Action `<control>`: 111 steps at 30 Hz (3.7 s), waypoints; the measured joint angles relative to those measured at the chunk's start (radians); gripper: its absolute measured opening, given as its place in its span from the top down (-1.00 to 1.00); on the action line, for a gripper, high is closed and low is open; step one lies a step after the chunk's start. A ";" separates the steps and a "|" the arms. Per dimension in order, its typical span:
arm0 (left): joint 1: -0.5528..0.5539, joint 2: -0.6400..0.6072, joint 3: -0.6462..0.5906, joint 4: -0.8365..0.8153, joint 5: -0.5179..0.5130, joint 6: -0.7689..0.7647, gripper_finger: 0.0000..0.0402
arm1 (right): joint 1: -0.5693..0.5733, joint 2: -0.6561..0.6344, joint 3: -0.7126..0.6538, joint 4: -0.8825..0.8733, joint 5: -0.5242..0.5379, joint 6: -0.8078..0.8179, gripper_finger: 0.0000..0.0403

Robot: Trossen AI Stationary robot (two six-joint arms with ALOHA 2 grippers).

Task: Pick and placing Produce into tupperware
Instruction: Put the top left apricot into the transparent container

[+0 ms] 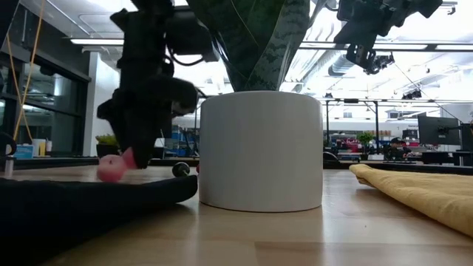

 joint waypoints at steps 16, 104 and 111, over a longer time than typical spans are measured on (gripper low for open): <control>0.028 0.000 0.234 -0.240 -0.135 0.066 0.38 | 0.000 0.000 0.000 0.000 0.000 -0.007 1.00; 0.573 -0.471 0.707 -0.143 0.218 0.805 0.38 | -0.002 0.000 0.000 0.173 0.090 0.188 1.00; 0.685 -0.470 0.544 0.072 0.488 0.824 0.38 | -0.002 0.000 0.000 0.174 0.116 0.203 1.00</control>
